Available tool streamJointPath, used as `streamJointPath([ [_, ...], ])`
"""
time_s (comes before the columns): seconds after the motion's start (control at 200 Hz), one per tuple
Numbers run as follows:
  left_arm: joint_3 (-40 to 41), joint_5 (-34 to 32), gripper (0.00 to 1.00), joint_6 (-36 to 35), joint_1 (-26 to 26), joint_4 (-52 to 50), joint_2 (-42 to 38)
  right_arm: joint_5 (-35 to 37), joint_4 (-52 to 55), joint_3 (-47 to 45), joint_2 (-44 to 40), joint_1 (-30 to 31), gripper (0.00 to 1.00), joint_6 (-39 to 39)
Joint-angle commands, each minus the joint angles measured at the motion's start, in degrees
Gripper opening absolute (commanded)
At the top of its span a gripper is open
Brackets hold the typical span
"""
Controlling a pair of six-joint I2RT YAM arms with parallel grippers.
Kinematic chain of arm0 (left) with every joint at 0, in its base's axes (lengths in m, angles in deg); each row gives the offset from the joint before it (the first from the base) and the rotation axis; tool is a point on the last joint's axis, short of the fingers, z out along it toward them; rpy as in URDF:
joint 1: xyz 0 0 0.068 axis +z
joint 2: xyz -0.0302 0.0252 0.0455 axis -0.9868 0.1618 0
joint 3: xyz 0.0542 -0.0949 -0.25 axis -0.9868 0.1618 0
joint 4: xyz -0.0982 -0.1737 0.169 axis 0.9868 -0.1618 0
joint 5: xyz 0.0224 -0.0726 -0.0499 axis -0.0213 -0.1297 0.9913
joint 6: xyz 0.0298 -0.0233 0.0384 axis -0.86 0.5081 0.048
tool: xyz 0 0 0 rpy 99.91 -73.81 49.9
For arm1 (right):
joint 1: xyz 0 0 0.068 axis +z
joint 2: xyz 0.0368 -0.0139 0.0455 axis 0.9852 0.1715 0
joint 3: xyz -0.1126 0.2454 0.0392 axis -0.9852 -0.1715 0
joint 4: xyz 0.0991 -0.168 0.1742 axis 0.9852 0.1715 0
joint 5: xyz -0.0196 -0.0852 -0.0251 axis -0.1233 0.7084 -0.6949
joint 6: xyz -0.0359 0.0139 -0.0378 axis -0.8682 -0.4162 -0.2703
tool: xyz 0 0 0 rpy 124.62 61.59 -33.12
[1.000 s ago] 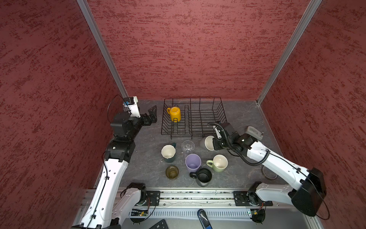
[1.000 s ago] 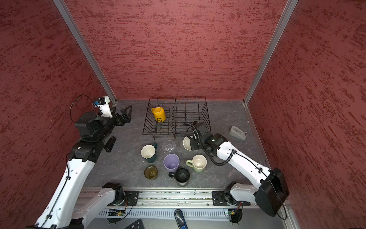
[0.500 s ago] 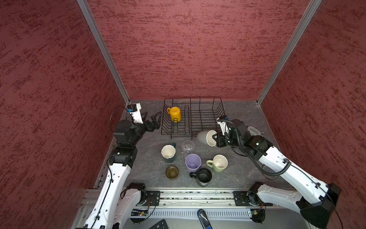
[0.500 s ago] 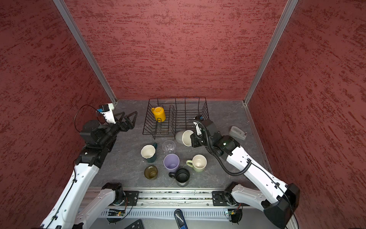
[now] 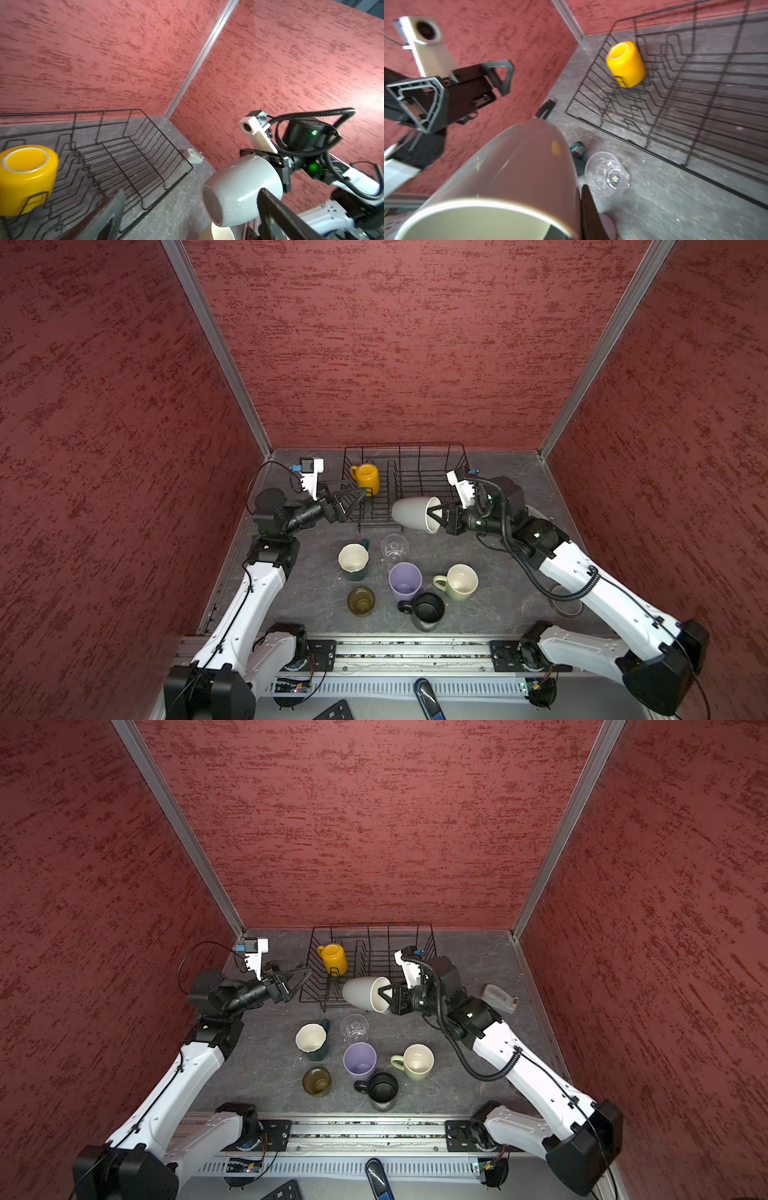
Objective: Load cups into a dish rack
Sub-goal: Place the cup upside down at the dish rack.
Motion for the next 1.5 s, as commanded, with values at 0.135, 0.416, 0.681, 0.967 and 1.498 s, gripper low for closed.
streamJointPath([
  [0.135, -1.32, 10.93, 1.00, -3.07, -5.37, 4.68, 0.78, -15.94, -14.29, 1.79, 0.63, -1.48, 0.00, 3.67],
  [0.416, -1.83, 13.10, 0.99, -7.82, -9.57, 4.45, 1.45, -22.20, -19.75, 1.47, 2.50, -1.65, 0.00, 6.81],
  [0.681, -5.43, 15.98, 0.97, -9.75, -12.16, 2.71, 4.51, -24.67, -24.95, -0.31, 3.26, -1.65, 0.00, 10.39],
  [0.967, -7.50, 15.77, 0.96, -11.33, -14.71, 1.24, 5.79, -24.79, -29.49, -2.55, 3.65, -1.65, 0.00, 13.11],
  [1.498, -8.10, 14.47, 0.91, -11.97, -18.18, 2.70, 8.31, -25.44, -38.78, -5.72, 5.28, -1.63, 0.00, 18.83],
])
